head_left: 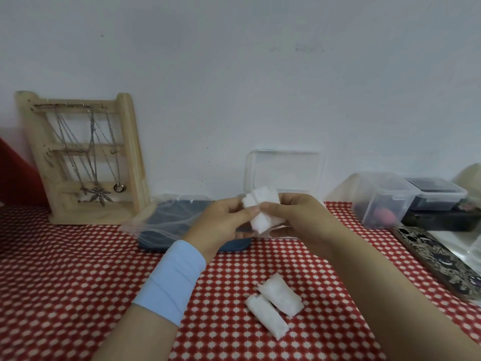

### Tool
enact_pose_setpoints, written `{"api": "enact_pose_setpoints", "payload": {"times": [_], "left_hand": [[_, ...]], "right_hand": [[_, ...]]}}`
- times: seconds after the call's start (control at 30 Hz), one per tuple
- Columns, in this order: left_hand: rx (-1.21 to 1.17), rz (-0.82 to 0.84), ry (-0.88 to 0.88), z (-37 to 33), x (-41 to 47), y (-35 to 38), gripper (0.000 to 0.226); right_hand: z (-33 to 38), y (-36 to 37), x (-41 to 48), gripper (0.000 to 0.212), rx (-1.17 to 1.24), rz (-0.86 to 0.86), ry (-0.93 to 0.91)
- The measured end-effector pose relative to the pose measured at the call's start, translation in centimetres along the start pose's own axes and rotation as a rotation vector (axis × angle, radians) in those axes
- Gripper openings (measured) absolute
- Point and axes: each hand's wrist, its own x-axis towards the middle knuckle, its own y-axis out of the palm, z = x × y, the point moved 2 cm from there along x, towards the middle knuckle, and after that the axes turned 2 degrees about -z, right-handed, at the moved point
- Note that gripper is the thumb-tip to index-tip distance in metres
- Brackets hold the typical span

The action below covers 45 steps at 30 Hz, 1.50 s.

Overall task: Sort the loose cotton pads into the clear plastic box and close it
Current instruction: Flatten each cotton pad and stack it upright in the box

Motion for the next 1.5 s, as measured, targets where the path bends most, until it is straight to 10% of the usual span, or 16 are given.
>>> {"api": "enact_pose_setpoints", "payload": {"times": [0.4, 0.63, 0.9, 1.13, 1.5], "left_hand": [[-0.040, -0.022, -0.069, 0.5, 0.0, -0.3, 0.016], [-0.038, 0.025, -0.036, 0.2, -0.2, -0.5, 0.022], [-0.055, -0.090, -0.073, 0.5, 0.2, -1.4, 0.017], [-0.059, -0.046, -0.057, 0.3, -0.1, -0.7, 0.018], [-0.073, -0.077, -0.074, 0.4, -0.3, -0.2, 0.018]], "right_hand": [[0.4, -0.3, 0.2, 0.016, -0.591, -0.437, -0.287], [0.5, 0.4, -0.2, 0.033, -0.628, -0.248, -0.258], [0.9, -1.4, 0.0, 0.007, -0.237, -0.258, -0.069], [1.0, -0.6, -0.3, 0.022, 0.126, 0.079, 0.014], [0.9, -1.1, 0.0, 0.019, -0.116, -0.045, -0.041]]}}
